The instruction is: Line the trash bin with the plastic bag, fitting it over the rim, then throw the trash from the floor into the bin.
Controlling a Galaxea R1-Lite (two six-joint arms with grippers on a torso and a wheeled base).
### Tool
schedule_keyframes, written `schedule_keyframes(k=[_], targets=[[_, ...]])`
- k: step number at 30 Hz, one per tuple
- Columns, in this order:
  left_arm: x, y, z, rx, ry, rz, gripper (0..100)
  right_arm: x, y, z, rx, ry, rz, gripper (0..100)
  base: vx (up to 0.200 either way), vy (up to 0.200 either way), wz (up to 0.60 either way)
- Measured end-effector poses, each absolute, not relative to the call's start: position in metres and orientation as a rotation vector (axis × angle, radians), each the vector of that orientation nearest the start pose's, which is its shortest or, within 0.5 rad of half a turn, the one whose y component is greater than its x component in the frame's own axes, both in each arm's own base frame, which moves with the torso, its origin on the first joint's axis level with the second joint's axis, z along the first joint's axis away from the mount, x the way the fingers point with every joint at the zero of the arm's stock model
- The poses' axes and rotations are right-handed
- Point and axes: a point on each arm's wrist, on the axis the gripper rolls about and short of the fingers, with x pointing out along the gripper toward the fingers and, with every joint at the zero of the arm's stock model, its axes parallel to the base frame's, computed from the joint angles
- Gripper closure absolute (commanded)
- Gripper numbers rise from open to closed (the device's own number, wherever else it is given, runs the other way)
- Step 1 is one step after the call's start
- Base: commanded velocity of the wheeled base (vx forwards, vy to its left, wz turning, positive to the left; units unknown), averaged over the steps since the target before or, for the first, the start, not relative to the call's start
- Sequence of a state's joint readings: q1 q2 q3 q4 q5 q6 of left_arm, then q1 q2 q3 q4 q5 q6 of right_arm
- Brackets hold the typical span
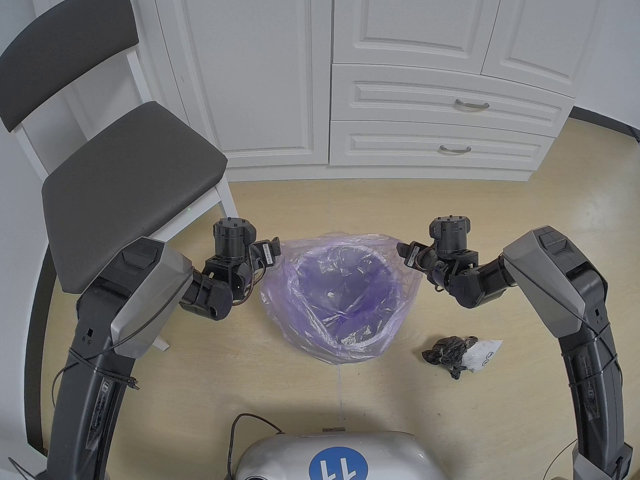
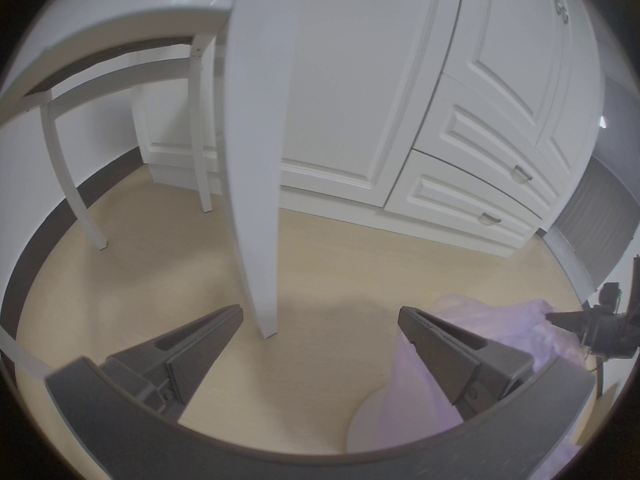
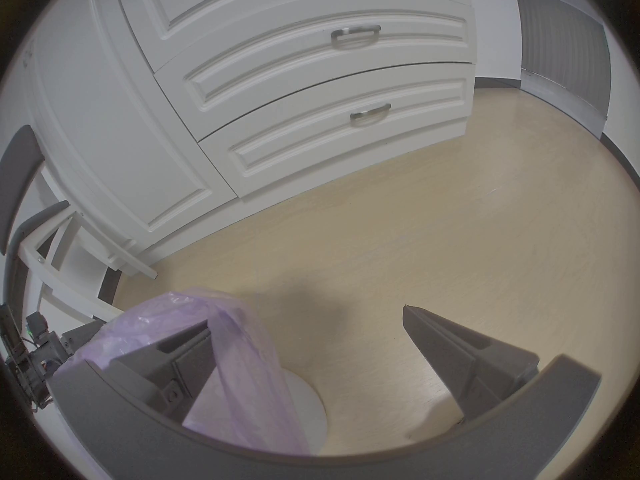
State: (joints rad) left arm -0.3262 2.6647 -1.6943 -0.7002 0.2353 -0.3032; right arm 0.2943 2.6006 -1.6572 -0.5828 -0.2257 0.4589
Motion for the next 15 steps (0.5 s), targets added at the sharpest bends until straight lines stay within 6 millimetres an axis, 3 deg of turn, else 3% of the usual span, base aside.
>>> schedule_keyframes(k=[8, 15], targets=[[0.504, -0.163, -0.013, -0.195, 0.315, -0.026, 0, 0.497, 0.141, 0.001, 0.328, 0.43, -0.038, 0, 0.0, 0.0, 0.0], [0.505, -0.158, -0.017, -0.189, 0.323, -0.016, 0, 0.497, 0.14, -0.002, 0.326, 0.438, -0.042, 0, 0.0, 0.0, 0.0]])
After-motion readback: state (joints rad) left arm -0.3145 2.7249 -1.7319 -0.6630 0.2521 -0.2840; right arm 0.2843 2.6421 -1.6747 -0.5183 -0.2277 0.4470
